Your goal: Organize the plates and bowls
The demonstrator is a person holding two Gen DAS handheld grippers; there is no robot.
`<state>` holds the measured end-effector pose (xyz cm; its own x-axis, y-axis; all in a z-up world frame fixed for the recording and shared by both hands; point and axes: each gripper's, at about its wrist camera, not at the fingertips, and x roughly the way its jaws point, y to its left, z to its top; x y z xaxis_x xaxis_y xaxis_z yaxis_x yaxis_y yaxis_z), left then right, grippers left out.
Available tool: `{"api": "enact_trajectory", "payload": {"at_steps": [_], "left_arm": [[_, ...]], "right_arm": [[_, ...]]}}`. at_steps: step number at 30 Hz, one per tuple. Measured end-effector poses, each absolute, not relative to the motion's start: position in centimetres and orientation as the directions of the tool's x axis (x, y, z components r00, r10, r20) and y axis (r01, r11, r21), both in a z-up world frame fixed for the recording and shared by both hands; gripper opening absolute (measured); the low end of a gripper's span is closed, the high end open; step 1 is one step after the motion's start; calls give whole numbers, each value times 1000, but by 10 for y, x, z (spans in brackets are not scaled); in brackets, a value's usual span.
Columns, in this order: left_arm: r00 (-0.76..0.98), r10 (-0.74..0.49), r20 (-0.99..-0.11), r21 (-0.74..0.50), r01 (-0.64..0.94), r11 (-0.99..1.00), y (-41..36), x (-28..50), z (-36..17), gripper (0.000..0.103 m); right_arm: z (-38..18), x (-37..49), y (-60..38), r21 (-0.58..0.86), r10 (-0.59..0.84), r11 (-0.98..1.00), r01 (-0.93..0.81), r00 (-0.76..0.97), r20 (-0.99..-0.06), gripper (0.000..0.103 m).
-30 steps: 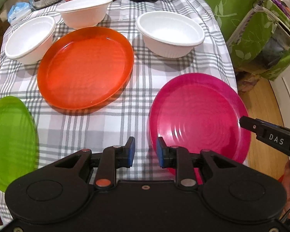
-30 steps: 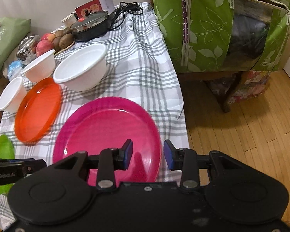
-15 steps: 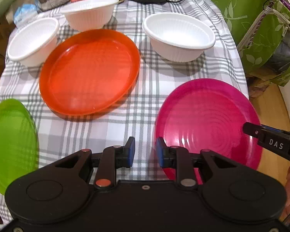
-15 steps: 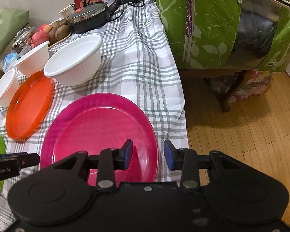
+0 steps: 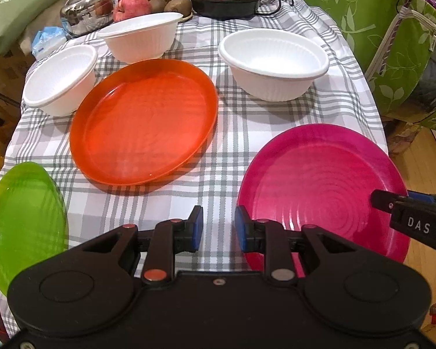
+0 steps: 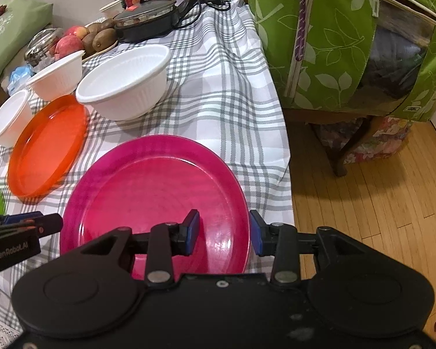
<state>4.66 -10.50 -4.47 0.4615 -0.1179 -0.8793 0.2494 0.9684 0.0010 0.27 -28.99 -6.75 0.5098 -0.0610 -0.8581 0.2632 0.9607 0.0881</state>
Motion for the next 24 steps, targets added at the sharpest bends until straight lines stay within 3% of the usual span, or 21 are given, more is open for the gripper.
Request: {"api": "enact_trajectory", "payload": {"at_steps": [14, 24], "left_arm": [[461, -115, -880, -21, 205, 979, -71, 40, -50, 33], [469, -134, -873, -58, 173, 983, -49, 44, -53, 34]], "right_arm": [[-61, -2, -235, 28, -26, 995, 93, 536, -844, 40], [-63, 9, -227, -13, -64, 995, 98, 536, -842, 40]]}}
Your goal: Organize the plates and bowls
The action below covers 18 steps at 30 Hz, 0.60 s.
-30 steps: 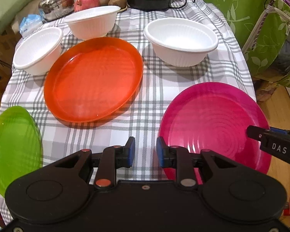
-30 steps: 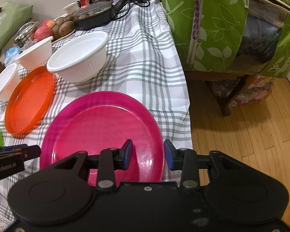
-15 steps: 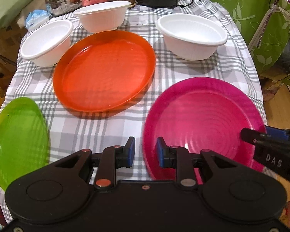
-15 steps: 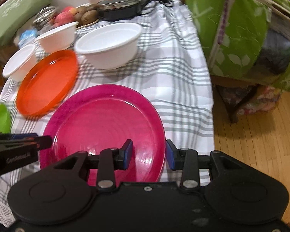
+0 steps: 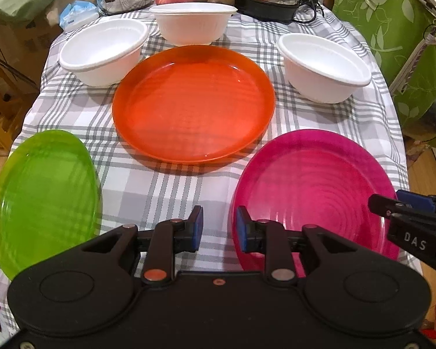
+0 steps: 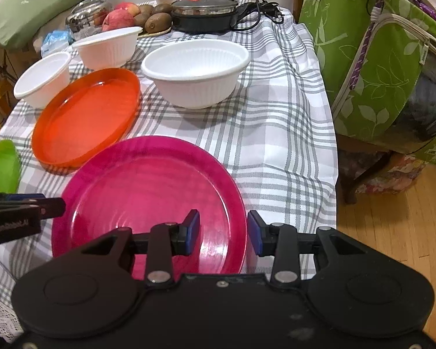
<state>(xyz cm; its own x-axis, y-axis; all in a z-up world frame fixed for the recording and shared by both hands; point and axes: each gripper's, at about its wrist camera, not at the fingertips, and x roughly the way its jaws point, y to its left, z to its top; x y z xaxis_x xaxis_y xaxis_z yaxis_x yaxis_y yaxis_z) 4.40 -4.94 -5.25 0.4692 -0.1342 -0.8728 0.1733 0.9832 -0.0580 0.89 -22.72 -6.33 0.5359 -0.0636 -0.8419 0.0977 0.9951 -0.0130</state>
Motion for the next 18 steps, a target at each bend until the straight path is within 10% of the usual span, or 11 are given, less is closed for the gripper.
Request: {"api": "enact_trajectory", "payload": {"at_steps": [18], "left_arm": [[461, -157, -873, -78, 186, 979, -52, 42, -61, 31]], "right_arm": [[-65, 2, -213, -1, -34, 998, 59, 560, -828, 39]]}}
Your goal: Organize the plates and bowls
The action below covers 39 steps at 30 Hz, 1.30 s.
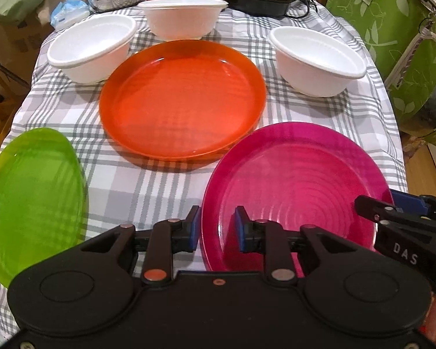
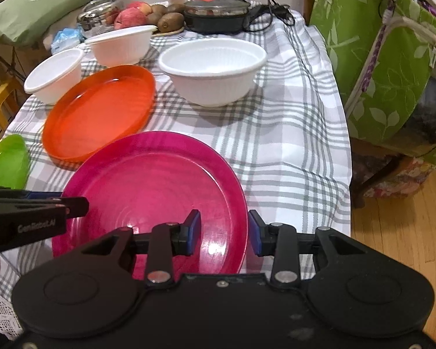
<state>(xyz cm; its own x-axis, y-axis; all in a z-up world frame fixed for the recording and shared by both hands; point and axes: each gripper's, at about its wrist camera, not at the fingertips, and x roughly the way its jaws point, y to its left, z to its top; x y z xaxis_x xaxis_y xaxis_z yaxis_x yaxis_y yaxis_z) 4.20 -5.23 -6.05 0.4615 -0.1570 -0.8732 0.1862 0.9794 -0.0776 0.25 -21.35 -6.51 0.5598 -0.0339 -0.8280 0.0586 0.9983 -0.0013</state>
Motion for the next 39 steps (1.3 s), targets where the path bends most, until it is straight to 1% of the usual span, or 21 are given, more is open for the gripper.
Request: {"api": "enact_trajectory", "payload": {"at_steps": [4, 8, 18, 31, 39], "left_arm": [[480, -171, -861, -95, 179, 979, -41, 35, -56, 31], [510, -151, -847, -67, 180, 981, -33, 28, -51, 31], [548, -127, -827, -59, 140, 988, 0, 14, -36, 31], [591, -27, -806, -24, 14, 1000, 71, 12, -27, 31], [607, 30, -794, -30, -88, 996, 125, 19, -26, 31]], "right_arm": [[-60, -3, -202, -32, -45, 999, 33, 577, -816, 39], [-56, -8, -191, -43, -41, 999, 10, 586, -809, 39], [-44, -15, -160, -6, 6, 1000, -18, 594, -805, 39], [-36, 2, -87, 29, 105, 990, -135, 600, -793, 39], [-36, 22, -32, 37, 162, 975, -219, 585, -795, 39]]}}
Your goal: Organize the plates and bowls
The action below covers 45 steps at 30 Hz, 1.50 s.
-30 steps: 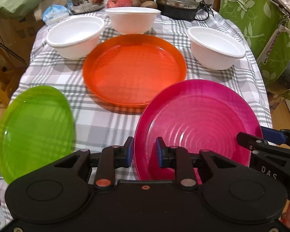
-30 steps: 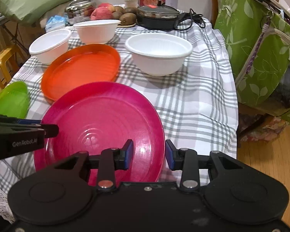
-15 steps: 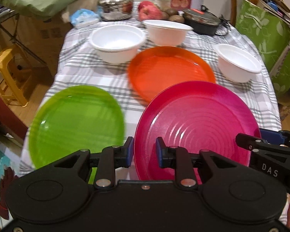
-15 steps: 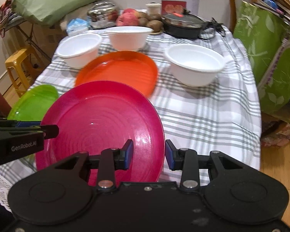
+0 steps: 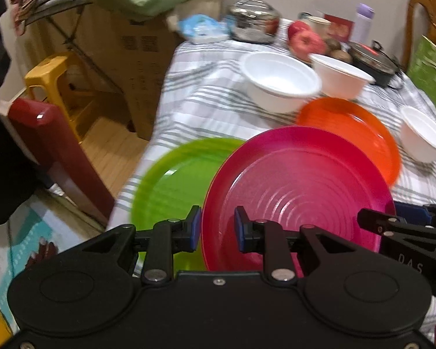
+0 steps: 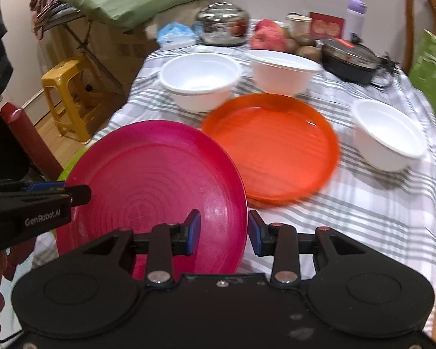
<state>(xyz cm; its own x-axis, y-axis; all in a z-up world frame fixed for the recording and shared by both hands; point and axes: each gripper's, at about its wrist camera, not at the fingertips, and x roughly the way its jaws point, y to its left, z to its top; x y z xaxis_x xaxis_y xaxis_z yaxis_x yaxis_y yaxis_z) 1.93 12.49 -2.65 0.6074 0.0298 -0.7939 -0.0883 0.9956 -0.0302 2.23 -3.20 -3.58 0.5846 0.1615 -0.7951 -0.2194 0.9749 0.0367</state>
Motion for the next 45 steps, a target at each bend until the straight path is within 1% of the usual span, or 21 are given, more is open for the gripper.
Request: {"api": "enact_trajectory", "payload": {"at_steps": [9, 18, 23, 30, 34, 39, 45], "left_arm": [[596, 87, -798, -6, -152, 988, 168, 42, -40, 31], [569, 91, -817, -2, -160, 987, 187, 60, -57, 31], [553, 85, -829, 0, -152, 988, 189, 63, -63, 31], [543, 101, -834, 26, -144, 989, 186, 65, -63, 31], [534, 104, -839, 22, -157, 987, 186, 63, -62, 31], [540, 124, -833, 48, -152, 987, 180, 59, -57, 31], [541, 109, -834, 48, -127, 991, 171, 53, -47, 31]], "right_arm": [[-51, 47, 21, 39, 184, 962, -270, 539, -822, 39], [-65, 63, 39, 55, 186, 962, -266, 499, -846, 39], [-68, 62, 45, 36, 172, 962, -269, 502, -848, 39], [-67, 64, 42, 53, 182, 963, -265, 494, -850, 39], [-64, 62, 41, 59, 190, 963, -265, 503, -843, 38], [-60, 59, 35, 64, 194, 964, -257, 518, -833, 38], [-49, 51, 25, 75, 201, 967, -245, 540, -818, 38]]}}
